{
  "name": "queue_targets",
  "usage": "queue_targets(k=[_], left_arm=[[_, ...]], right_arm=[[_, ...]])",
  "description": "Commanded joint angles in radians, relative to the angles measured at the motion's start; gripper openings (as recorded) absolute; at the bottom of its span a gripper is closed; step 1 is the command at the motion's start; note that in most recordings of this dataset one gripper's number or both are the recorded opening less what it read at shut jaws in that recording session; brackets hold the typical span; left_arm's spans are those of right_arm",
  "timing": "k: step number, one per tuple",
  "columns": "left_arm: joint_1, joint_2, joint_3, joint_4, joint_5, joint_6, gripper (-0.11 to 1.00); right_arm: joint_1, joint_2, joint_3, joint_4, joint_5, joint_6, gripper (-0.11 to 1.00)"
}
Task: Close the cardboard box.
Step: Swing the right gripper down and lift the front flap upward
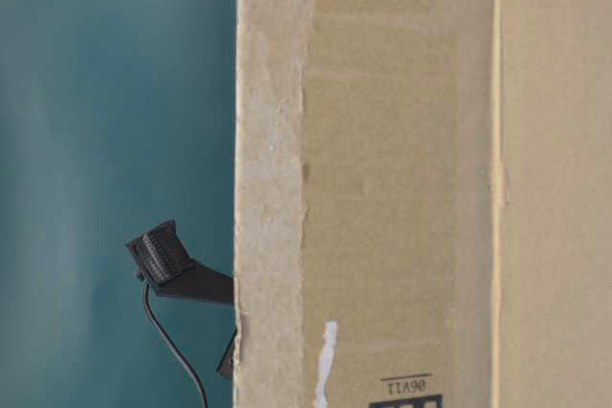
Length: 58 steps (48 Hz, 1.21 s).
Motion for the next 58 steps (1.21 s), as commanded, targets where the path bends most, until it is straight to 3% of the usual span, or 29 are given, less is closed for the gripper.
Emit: queue_targets(k=[1,13,27,58], left_arm=[[-0.003,-0.021,-0.003,0.002,-0.005,-0.002,0.00],[-0.005,-0.023,0.002,0.002,-0.005,-0.002,0.00],[-0.006,-0.025,0.005,0.002,-0.005,-0.002,0.00],[-0.014,-0.025,0.003,0.002,-0.005,-0.008,0.00]], right_arm=[[0.032,0.026,-0.005,0.002,0.005,0.002,0.00],[0.048,0.118,0.011,0.002,0.002,0.003,0.00],[0.029,0.118,0.008,0.002,-0.012,0.000,0.00],[-0.268,0.081,0.023,0.005,0.083,0.003,0.00]])
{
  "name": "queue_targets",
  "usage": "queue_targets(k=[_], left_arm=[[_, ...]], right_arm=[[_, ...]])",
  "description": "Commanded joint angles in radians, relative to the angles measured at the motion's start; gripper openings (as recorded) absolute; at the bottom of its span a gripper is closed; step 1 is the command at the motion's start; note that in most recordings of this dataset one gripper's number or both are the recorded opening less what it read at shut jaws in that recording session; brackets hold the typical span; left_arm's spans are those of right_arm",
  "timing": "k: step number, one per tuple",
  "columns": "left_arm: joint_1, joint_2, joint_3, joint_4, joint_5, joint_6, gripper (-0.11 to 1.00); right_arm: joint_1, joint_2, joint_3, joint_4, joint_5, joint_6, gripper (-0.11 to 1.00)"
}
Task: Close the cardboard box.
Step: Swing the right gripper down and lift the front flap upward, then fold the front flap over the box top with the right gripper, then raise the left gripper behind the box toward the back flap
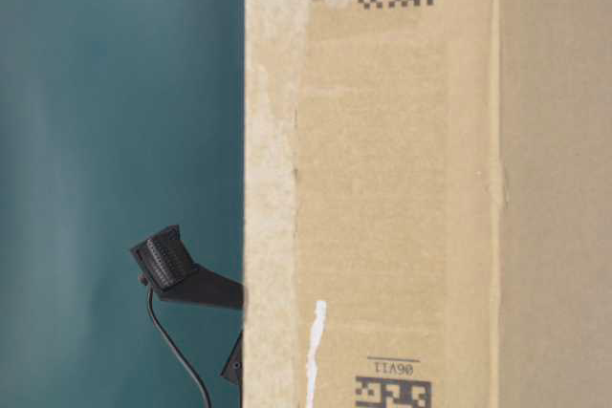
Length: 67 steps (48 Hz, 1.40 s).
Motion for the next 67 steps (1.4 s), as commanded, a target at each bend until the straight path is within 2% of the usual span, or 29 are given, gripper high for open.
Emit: queue_targets(k=[1,11,23,44,67], left_arm=[[-0.008,-0.025,-0.005,0.002,-0.005,-0.003,0.00],[-0.008,-0.025,-0.006,0.000,-0.005,-0.003,0.00],[-0.011,-0.028,-0.005,0.002,-0.005,-0.005,0.00],[-0.011,-0.040,-0.008,0.002,0.000,0.011,0.00],[-0.003,-0.255,-0.025,0.002,0.114,0.060,0.00]], right_arm=[[-0.035,0.009,-0.008,0.005,0.012,0.002,0.00],[-0.086,0.091,-0.006,0.041,0.043,0.002,0.00],[-0.092,0.186,-0.012,0.067,0.041,0.002,0.00],[-0.092,0.195,-0.017,0.071,0.040,0.002,0.00],[-0.092,0.195,-0.018,0.071,0.040,0.002,0.00]])
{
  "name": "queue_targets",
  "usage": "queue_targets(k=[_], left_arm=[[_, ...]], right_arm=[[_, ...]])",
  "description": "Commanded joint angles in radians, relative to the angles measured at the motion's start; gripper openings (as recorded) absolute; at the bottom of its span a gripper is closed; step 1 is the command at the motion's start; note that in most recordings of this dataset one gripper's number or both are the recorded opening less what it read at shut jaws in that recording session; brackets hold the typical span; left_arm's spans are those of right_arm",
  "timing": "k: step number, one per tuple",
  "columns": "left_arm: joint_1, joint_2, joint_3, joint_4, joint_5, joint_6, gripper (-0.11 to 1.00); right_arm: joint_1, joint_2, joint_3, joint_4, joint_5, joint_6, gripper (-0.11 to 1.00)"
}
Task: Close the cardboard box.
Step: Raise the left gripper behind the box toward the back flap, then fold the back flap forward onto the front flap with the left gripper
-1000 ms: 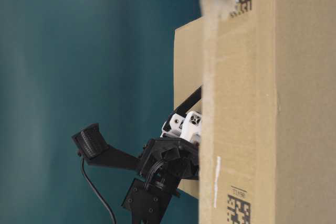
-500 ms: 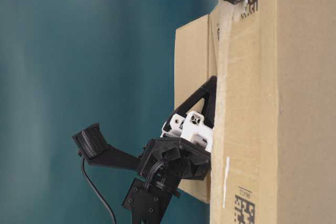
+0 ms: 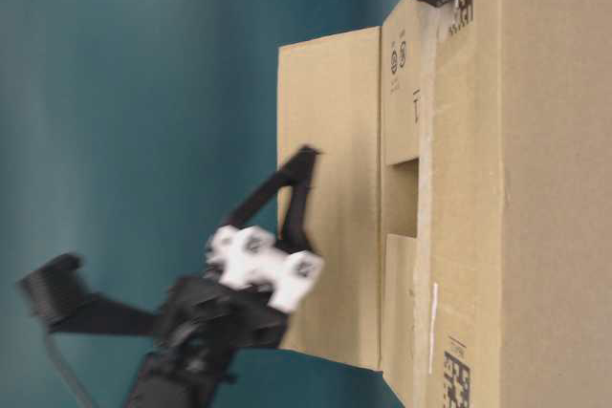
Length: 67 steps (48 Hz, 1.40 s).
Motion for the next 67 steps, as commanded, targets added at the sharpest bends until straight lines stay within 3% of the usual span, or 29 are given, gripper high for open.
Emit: queue_targets(k=[1,9,17,39,55,67], left_arm=[[0.011,-0.069,-0.026,0.002,0.021,0.002,0.00],[0.051,-0.114,-0.061,0.002,0.092,0.008,0.00],[0.110,-0.115,-0.146,0.002,0.235,0.020,0.00],[0.267,0.026,-0.382,0.002,0.634,0.026,0.00],[0.288,0.095,-0.417,0.003,0.752,0.025,0.00],[0.278,0.092,-0.423,0.003,0.773,0.023,0.00]], right_arm=[[-0.003,-0.003,-0.012,0.002,0.003,-0.002,0.00],[-0.003,-0.002,-0.012,0.002,0.003,-0.002,0.00],[-0.003,-0.002,-0.012,0.002,0.002,-0.002,0.00],[-0.003,-0.002,-0.011,-0.002,-0.011,-0.005,0.00],[-0.003,0.003,-0.012,-0.003,-0.015,-0.009,0.00],[-0.003,0.003,-0.012,-0.003,-0.015,-0.009,0.00]])
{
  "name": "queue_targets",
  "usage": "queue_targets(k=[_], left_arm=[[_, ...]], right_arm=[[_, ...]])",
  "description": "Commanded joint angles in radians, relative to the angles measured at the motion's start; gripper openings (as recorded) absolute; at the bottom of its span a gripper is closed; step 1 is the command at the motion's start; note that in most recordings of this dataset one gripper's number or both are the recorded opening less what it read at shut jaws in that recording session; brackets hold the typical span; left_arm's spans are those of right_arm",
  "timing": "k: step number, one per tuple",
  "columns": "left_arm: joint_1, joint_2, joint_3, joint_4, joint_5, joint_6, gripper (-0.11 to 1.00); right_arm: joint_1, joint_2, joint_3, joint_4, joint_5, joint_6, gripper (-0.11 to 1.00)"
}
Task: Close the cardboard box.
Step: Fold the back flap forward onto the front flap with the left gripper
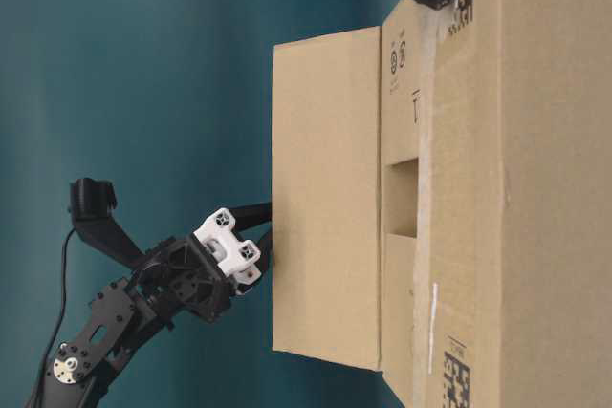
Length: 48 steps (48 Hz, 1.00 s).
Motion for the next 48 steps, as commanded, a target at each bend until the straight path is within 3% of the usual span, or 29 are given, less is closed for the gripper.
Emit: queue_targets(k=[1,23,40,48], left_arm=[[-0.014,-0.021,-0.029,0.002,0.002,-0.002,0.00],[-0.158,-0.120,-0.025,0.002,0.121,-0.011,0.00],[-0.250,-0.193,0.091,0.002,0.120,-0.061,0.00],[-0.290,-0.218,0.167,0.002,0.052,-0.064,0.00]], right_arm=[[-0.003,-0.002,-0.012,-0.002,-0.005,-0.002,0.00],[-0.003,-0.002,-0.012,-0.002,-0.009,-0.002,0.00],[-0.003,-0.002,-0.012,-0.002,-0.012,-0.002,0.00],[-0.005,-0.002,-0.012,-0.002,-0.026,-0.003,0.00]])
